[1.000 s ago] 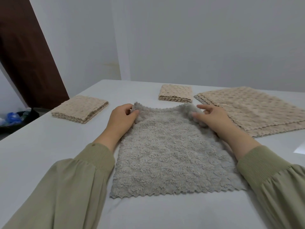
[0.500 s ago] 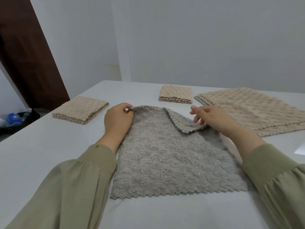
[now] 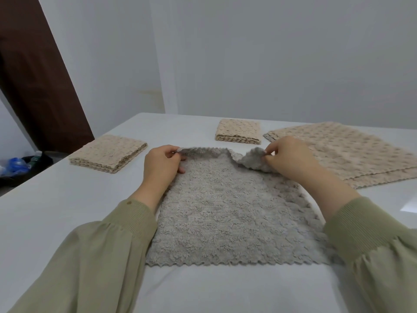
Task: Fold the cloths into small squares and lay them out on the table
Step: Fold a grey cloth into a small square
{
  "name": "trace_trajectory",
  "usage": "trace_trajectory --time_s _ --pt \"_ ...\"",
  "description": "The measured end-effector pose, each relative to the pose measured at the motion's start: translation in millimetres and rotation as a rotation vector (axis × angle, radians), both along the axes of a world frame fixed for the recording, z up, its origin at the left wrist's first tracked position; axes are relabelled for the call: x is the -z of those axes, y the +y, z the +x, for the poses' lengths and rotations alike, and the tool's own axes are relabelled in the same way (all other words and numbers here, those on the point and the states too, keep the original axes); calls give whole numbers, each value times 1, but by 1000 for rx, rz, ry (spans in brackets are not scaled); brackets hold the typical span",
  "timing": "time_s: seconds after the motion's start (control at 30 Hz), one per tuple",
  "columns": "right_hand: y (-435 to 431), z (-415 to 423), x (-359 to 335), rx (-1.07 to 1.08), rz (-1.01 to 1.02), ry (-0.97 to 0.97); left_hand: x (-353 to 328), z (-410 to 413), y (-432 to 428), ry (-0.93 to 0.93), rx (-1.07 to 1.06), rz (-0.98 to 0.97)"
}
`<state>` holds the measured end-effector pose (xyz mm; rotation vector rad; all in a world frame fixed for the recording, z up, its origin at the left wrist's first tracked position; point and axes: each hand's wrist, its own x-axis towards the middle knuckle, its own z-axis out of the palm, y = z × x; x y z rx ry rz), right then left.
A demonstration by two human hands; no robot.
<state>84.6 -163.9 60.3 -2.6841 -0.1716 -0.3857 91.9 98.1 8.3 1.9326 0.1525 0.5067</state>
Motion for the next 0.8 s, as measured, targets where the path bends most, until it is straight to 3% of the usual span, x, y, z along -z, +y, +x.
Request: trace_trajectory --time_s 0.13,0.2,0.3,0.37,0.43,0.57,0.8 --pt "-11 1 -4 27 188 179 -5 3 0 42 131 -531" --pt "-11 1 -5 17 439 224 -9 3 -1 20 192 -719" --pt "-8 6 -7 -36 897 -85 -12 3 1 4 311 -970" --pt "-5 7 -7 -83 952 -320 -13 2 5 7 371 -1118" --pt "-4 3 5 -10 866 -385 -14 0 7 16 378 -1172" --pt "-8 -2 36 138 727 -266 -15 -8 1 99 249 -1090" --pt "-18 -28 36 238 878 -323 -19 -36 -4 156 165 -946"
